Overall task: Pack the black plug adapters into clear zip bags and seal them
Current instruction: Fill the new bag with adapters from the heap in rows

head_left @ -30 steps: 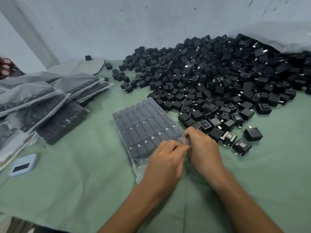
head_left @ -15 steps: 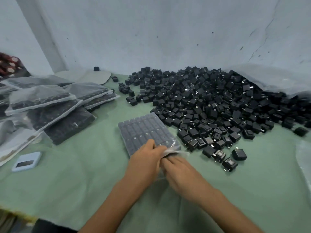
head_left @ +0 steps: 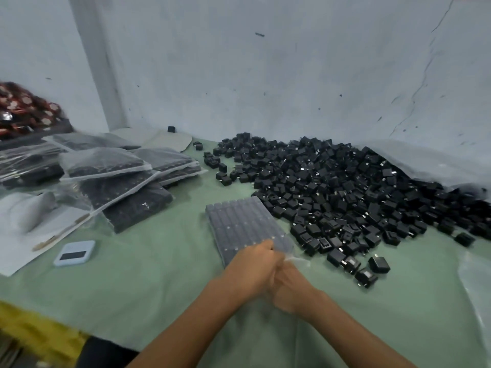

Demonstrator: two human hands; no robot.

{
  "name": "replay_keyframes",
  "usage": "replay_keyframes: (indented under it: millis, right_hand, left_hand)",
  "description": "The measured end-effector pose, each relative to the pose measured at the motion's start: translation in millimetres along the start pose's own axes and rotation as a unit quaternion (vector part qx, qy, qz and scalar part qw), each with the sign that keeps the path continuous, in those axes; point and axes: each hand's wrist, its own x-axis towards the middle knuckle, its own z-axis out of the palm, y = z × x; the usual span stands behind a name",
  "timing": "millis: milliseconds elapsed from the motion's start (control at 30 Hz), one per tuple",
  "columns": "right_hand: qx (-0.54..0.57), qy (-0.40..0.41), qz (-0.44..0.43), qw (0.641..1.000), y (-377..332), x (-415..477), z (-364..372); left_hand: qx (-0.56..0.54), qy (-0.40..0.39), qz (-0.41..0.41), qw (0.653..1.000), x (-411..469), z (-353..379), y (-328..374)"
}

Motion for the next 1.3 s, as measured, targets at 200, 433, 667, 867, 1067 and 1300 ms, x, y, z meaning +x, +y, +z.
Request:
replay_keyframes:
  millis: [200,433,667,867,1067,1300]
  right_hand:
    - [-0.029,-0.012,0.046,0.998,-14,8,-13]
    - [0.027,-0.029,0.092,0.995,-18,12,-2]
    - [0.115,0.114,0.169,0.972,-23,-63,15]
    - [0.046,0.177,0.408,0.894,46,-113,-6]
    - [-0.028,0.012,0.429,0.903,83,-89,-10]
    - [-0.074,-0.017,0.458,0.886,97,-73,-4]
  left_hand:
    - [0.030,0.014,0.007,0.999,-3,4,3]
    - [-0.008,0.050,0.001,0.999,-6,14,-4]
    - [-0.075,0.168,0.003,0.983,-39,35,-32]
    - [-0.100,0.218,-0.033,0.970,-73,56,-53]
    - [-0.124,0.238,-0.057,0.962,-80,63,-47]
    - [-0.155,0.211,-0.097,0.960,-82,59,-44]
